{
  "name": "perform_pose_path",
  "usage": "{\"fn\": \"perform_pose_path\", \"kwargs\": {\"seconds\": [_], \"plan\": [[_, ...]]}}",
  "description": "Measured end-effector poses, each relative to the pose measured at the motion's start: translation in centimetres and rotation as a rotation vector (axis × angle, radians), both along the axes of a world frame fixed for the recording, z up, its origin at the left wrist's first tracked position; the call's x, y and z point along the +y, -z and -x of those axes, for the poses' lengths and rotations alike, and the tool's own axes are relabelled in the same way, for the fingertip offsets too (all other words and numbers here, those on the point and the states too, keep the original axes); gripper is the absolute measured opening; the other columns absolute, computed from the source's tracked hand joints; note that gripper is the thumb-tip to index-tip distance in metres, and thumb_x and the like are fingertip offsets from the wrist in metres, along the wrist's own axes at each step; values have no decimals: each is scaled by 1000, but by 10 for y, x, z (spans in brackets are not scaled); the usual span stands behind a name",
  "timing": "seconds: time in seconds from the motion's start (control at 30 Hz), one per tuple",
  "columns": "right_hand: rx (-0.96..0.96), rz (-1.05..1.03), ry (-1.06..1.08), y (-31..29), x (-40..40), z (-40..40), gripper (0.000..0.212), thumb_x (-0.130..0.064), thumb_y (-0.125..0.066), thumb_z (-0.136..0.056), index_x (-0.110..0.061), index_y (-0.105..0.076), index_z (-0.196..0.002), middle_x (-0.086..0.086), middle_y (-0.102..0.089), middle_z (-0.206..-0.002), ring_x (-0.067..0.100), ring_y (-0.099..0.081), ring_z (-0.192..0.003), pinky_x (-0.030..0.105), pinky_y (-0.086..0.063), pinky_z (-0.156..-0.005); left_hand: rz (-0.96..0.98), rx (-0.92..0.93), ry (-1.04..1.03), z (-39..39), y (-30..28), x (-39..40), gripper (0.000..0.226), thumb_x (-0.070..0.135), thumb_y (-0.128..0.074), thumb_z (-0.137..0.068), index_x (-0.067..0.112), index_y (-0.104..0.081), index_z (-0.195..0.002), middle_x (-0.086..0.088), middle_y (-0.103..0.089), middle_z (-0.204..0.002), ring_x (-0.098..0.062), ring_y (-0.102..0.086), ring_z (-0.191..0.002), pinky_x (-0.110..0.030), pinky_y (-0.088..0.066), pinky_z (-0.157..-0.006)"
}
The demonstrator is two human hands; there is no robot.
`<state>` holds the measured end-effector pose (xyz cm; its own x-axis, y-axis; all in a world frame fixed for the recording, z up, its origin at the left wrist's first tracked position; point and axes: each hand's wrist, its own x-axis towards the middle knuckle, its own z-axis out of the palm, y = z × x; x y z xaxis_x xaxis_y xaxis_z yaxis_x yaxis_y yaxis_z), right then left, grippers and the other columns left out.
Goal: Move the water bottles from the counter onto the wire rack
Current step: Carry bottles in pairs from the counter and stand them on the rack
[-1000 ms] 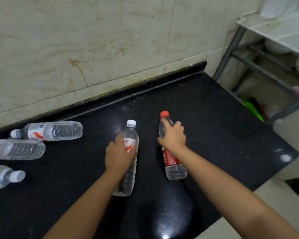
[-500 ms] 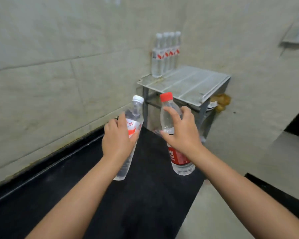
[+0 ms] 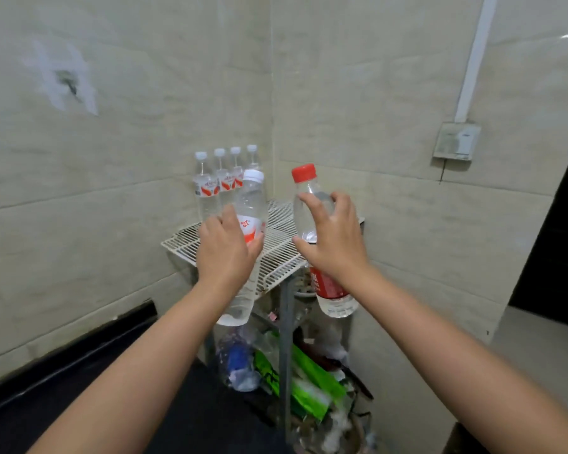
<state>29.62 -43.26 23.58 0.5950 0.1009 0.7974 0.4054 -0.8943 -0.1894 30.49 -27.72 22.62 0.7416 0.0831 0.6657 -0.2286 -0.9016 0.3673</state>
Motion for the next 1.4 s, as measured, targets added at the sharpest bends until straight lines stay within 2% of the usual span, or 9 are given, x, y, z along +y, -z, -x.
{"fn": "perform_pose_path", "kwargs": {"seconds": [0.1, 0.33, 0.6, 0.73, 0.9, 1.0, 1.2, 1.27, 1.4], "plan": [[-25, -6, -39, -2, -23, -48, 73, -21, -79, -63, -28, -29, -116, 33, -50, -107, 47, -53, -92, 44, -51, -73, -1, -42, -66, -41, -3, -20, 65, 41, -53, -82, -14, -51, -115, -34, -58, -82, -45, -59, -74, -46, -50, -59], [-102, -17, -175, -5, -36, -185, 72, -22, -76, -65, -28, -29, -119, 32, -50, -108, 47, -53, -94, 45, -52, -74, 101, -17, -186, -145, -19, -34, 67, 34, -56, -89, -2, -28, -138, -29, -43, -124, -40, -41, -113, -49, -40, -85], [-53, -58, -359, -2, -16, -322, 74, -20, -77, -67, -32, -25, -119, 33, -42, -118, 47, -47, -108, 46, -47, -86, 91, -102, -276, -261, -6, -20, 73, 25, -72, -77, 10, -20, -126, -34, -54, -103, -48, -52, -93, -48, -48, -65], [-7, -44, -457, 10, 2, -376, 73, -21, -76, -68, -31, -25, -119, 32, -40, -124, 47, -46, -110, 48, -48, -86, -25, -169, -427, -299, 18, -5, 80, 27, -88, -53, -1, -39, -110, -23, -59, -70, -39, -59, -57, -35, -48, -40], [-18, -8, -612, 26, 34, -431, 78, -19, -86, -55, -20, -37, -116, 34, -49, -110, 48, -59, -91, 48, -56, -70, 31, -182, -542, -341, 31, 8, 63, 36, -71, -68, 3, -37, -109, -26, -57, -74, -40, -59, -63, -38, -50, -46], [6, -81, -695, 27, 52, -453, 78, -18, -86, -55, -18, -35, -115, 35, -51, -106, 46, -59, -88, 45, -55, -70, 143, -168, -564, -357, 27, 8, 69, 27, -81, -63, 11, -33, -110, -31, -58, -82, -44, -59, -72, -41, -52, -52], [-36, -137, -798, 40, 78, -469, 80, -20, -86, -56, -18, -34, -118, 10, -26, -115, 47, -59, -92, 45, -56, -69, 124, -149, -699, -375, 38, -4, 83, 26, -90, -49, 6, -35, -108, -30, -58, -78, -40, -59, -62, -40, -51, -50], [-21, -157, -807, 41, 79, -470, 74, -23, -80, -62, -19, -33, -118, 9, -25, -116, 48, -58, -95, 45, -56, -70, 155, -128, -704, -376, 41, -5, 83, 27, -89, -50, 8, -34, -108, -31, -57, -81, -41, -59, -66, -41, -52, -52], [91, -119, -817, 38, 72, -469, 51, -44, -41, -77, -29, -27, -123, 19, -27, -127, 48, -52, -106, 49, -54, -78, 226, -138, -679, -361, 44, -5, 73, 27, -84, -60, 13, -31, -109, -35, -55, -88, -47, -57, -74, -45, -52, -54]]}}
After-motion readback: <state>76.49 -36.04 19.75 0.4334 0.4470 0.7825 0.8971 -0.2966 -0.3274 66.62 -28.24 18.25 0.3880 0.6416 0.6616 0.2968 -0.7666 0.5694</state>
